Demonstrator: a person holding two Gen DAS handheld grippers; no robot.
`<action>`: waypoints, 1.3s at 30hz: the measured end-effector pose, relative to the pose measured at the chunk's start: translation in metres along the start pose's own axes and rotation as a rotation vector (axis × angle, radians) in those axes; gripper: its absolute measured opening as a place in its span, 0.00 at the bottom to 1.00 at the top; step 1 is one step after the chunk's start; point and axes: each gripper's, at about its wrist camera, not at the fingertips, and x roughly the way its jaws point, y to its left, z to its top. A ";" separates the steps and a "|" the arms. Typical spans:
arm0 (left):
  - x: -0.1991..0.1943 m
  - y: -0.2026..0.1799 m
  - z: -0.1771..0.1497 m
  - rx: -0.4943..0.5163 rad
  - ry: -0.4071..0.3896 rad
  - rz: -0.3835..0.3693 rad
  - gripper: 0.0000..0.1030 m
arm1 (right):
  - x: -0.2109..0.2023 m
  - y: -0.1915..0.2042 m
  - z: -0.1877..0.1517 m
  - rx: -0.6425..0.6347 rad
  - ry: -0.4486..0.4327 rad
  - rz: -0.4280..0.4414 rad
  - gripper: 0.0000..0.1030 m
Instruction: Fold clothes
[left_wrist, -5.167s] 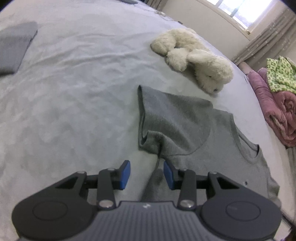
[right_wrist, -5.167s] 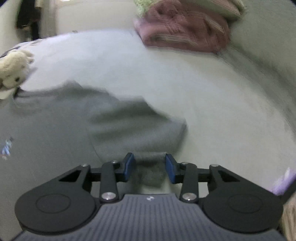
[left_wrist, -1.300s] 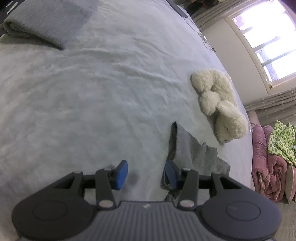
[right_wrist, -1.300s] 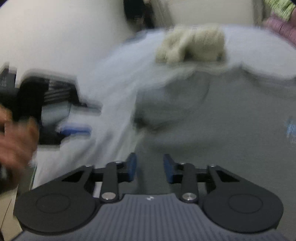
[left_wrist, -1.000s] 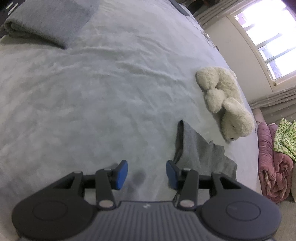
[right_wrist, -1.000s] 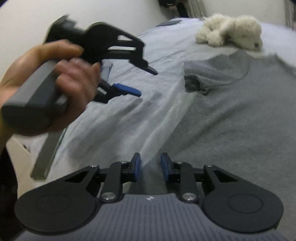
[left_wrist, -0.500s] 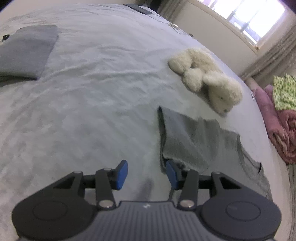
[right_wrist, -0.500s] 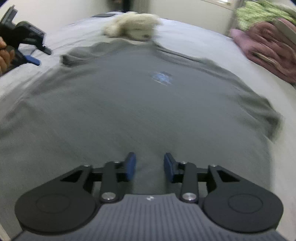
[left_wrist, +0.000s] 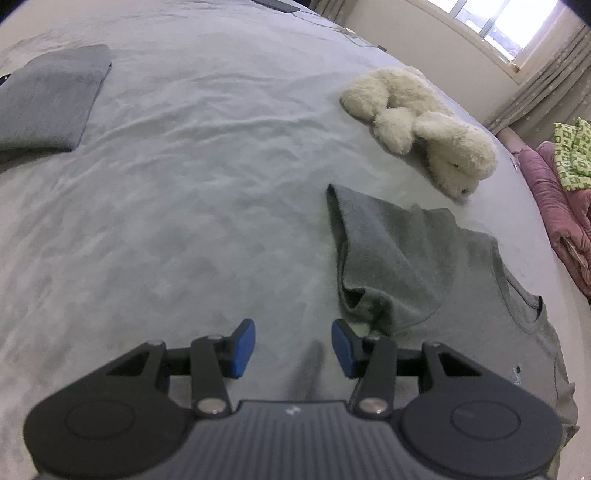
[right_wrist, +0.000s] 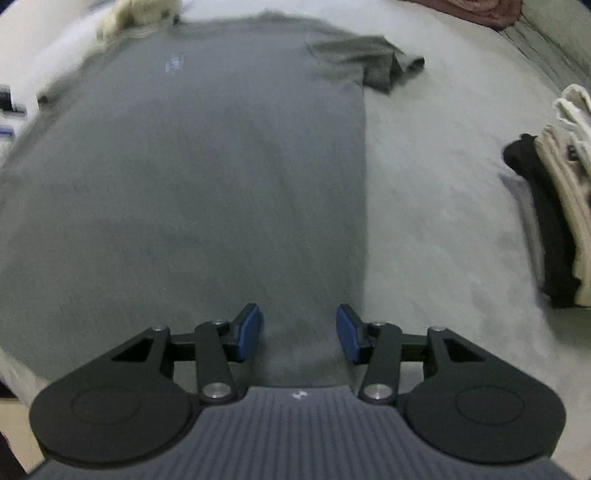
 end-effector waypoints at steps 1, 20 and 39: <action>0.000 0.000 0.000 -0.001 0.000 0.000 0.46 | -0.003 -0.002 -0.005 -0.012 0.016 -0.001 0.48; 0.001 0.010 0.004 -0.078 0.019 -0.036 0.46 | -0.035 0.063 -0.009 -0.201 -0.143 -0.006 0.51; 0.005 -0.034 -0.016 0.104 0.082 -0.130 0.46 | 0.020 0.212 0.044 -0.237 -0.309 0.220 0.54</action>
